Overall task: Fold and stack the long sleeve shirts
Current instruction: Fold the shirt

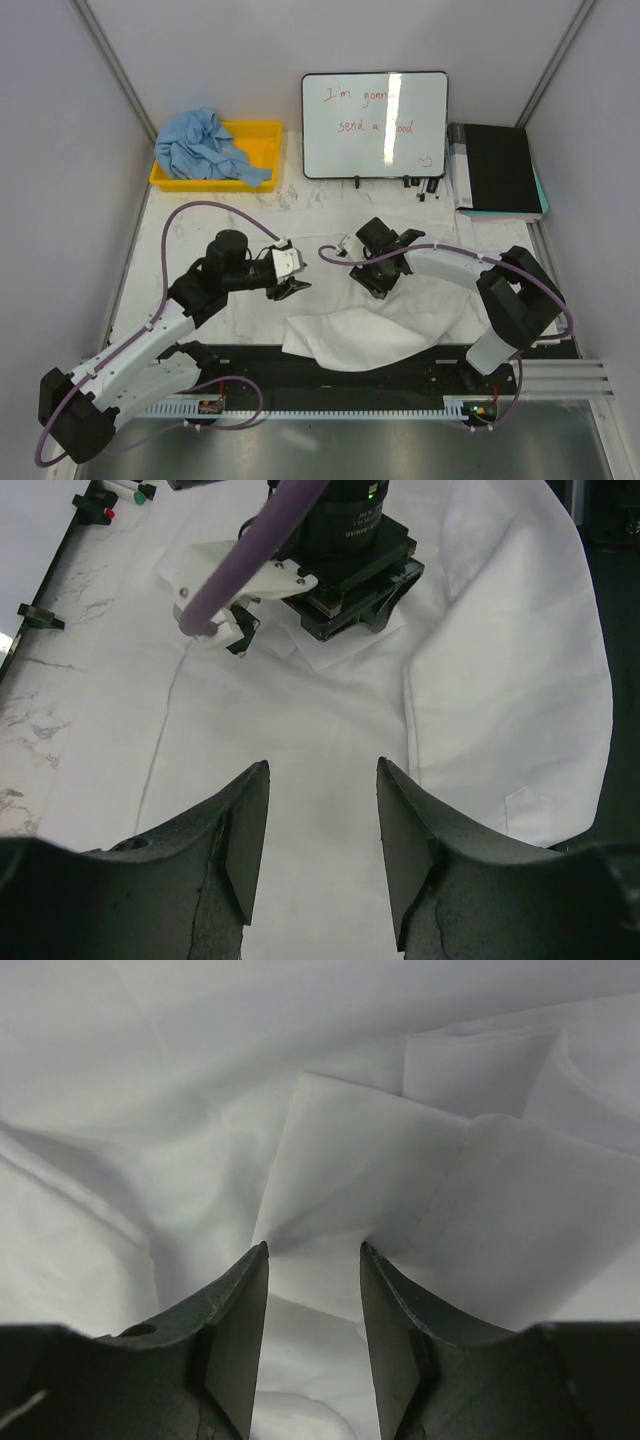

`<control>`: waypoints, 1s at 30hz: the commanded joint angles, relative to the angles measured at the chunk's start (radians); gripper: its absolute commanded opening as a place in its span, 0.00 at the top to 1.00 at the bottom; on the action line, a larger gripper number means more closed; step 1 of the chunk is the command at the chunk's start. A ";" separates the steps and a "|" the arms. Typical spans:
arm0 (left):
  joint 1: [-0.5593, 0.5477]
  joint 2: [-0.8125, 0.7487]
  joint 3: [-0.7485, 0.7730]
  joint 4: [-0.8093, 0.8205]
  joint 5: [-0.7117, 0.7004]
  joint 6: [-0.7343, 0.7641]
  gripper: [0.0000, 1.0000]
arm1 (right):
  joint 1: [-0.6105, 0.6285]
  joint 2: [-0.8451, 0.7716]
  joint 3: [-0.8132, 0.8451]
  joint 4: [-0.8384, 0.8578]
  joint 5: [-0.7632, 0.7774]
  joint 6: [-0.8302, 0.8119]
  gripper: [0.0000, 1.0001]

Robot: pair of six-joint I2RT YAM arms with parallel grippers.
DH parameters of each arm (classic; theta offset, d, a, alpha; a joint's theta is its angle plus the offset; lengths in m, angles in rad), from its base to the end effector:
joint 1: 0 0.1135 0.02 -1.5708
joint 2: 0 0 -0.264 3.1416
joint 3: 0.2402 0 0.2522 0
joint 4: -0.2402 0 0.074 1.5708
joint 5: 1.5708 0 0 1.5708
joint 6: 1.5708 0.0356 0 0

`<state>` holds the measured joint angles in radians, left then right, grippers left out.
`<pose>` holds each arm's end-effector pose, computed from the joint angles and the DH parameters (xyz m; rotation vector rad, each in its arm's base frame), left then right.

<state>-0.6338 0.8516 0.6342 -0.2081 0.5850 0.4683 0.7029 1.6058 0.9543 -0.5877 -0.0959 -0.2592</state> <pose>0.1436 -0.1299 0.2751 1.3427 1.4622 -0.6887 0.2237 0.1940 0.1730 -1.3294 2.4980 0.2366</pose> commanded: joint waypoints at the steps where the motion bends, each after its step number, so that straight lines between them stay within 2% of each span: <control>1: 0.008 -0.006 0.015 0.004 0.006 -0.008 0.45 | 0.009 0.055 -0.037 0.060 0.034 -0.015 0.49; 3: 0.008 -0.005 0.018 0.004 0.003 -0.010 0.45 | 0.012 0.086 -0.045 0.072 0.044 -0.017 0.50; 5: 0.006 -0.006 0.018 0.004 0.003 -0.011 0.45 | 0.013 0.106 -0.046 0.075 0.050 -0.020 0.55; 10: 0.008 -0.005 0.019 -0.008 0.009 -0.003 0.45 | 0.014 0.082 -0.017 0.033 0.029 -0.018 0.83; 12: 0.008 -0.005 0.016 -0.010 0.019 0.006 0.45 | 0.014 0.054 0.000 0.006 0.004 -0.020 0.87; 19: 0.008 0.038 0.035 -0.008 0.053 0.033 0.45 | -0.016 -0.018 0.087 -0.115 -0.106 -0.031 0.85; 25: 0.006 0.072 0.041 0.012 0.073 0.032 0.45 | -0.066 -0.012 0.124 -0.155 -0.163 -0.046 0.90; 30: 0.006 0.087 0.032 0.024 0.076 0.055 0.45 | -0.138 0.011 0.165 -0.188 -0.231 -0.064 0.82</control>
<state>-0.6338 0.9298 0.6369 -0.2146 0.6296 0.4793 0.6128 1.6188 1.0576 -0.7330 -0.2432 -0.2993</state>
